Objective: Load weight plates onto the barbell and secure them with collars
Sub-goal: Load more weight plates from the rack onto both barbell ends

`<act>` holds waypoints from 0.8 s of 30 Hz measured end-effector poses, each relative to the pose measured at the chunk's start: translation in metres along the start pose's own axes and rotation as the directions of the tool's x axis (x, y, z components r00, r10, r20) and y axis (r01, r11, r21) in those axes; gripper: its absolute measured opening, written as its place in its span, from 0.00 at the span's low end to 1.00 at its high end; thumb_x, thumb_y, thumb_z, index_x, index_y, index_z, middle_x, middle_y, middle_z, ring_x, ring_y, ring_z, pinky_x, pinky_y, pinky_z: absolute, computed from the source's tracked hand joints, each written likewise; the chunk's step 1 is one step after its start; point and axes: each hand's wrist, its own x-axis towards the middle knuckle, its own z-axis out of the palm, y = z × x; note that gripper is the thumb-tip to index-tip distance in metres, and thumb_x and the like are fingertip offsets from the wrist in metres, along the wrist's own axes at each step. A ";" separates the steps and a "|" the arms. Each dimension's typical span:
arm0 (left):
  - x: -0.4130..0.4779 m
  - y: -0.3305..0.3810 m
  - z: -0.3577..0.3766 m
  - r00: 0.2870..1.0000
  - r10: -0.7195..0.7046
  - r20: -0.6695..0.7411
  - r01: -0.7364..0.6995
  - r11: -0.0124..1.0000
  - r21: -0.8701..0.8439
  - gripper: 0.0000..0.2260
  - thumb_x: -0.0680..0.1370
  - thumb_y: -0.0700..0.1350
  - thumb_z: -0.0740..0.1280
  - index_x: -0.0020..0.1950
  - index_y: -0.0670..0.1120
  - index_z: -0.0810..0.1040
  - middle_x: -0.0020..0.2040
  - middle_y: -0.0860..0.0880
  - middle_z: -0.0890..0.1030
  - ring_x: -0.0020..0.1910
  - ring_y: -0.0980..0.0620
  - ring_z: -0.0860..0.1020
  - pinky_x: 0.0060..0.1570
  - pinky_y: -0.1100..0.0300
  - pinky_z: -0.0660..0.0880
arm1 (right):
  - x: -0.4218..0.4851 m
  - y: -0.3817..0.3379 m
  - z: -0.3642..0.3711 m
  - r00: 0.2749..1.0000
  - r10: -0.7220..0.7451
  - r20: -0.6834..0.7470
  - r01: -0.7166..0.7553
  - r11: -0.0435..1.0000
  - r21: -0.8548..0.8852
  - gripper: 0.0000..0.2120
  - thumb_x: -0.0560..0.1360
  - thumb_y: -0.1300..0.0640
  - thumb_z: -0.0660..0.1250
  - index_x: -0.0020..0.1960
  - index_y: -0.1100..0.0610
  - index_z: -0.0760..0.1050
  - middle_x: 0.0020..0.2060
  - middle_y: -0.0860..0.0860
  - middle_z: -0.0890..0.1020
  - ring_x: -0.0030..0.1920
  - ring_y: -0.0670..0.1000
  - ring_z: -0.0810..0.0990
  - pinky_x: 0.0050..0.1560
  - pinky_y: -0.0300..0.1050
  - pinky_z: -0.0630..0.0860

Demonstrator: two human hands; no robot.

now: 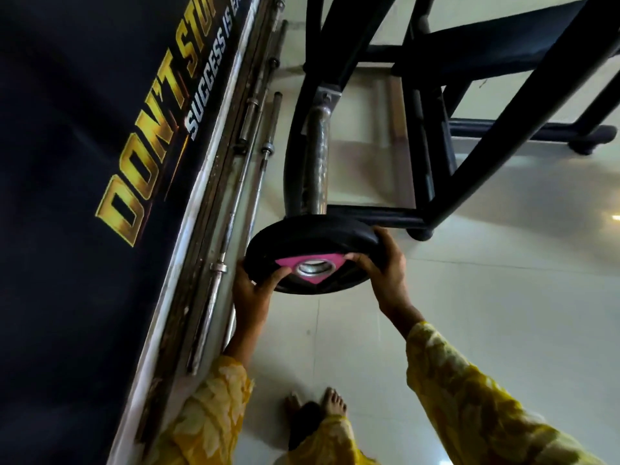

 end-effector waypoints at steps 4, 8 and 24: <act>-0.050 0.012 -0.012 0.999 0.038 -0.003 -0.037 0.999 0.027 0.29 0.60 0.56 0.74 0.56 0.44 0.76 0.51 0.50 0.81 0.51 0.54 0.79 0.50 0.63 0.74 | -0.041 -0.009 -0.023 1.000 0.007 0.014 -0.007 1.000 0.021 0.26 0.66 0.57 0.75 0.61 0.57 0.71 0.53 0.52 0.78 0.53 0.52 0.77 0.58 0.53 0.75; -0.117 0.049 -0.020 0.996 0.084 0.044 -0.083 0.996 -0.021 0.29 0.61 0.57 0.74 0.59 0.46 0.75 0.54 0.51 0.80 0.54 0.58 0.79 0.51 0.66 0.74 | -0.104 -0.041 -0.069 1.000 -0.003 -0.010 0.004 0.999 0.043 0.26 0.65 0.55 0.75 0.59 0.58 0.71 0.53 0.55 0.79 0.54 0.54 0.78 0.58 0.57 0.75; -0.331 0.222 0.080 0.864 0.424 0.271 -0.384 0.904 -0.187 0.26 0.67 0.56 0.73 0.63 0.56 0.72 0.57 0.60 0.80 0.58 0.63 0.76 0.53 0.73 0.71 | -0.278 -0.162 -0.315 0.879 -0.272 -0.391 0.305 0.952 0.023 0.23 0.63 0.45 0.72 0.55 0.51 0.72 0.46 0.49 0.79 0.48 0.46 0.78 0.48 0.34 0.74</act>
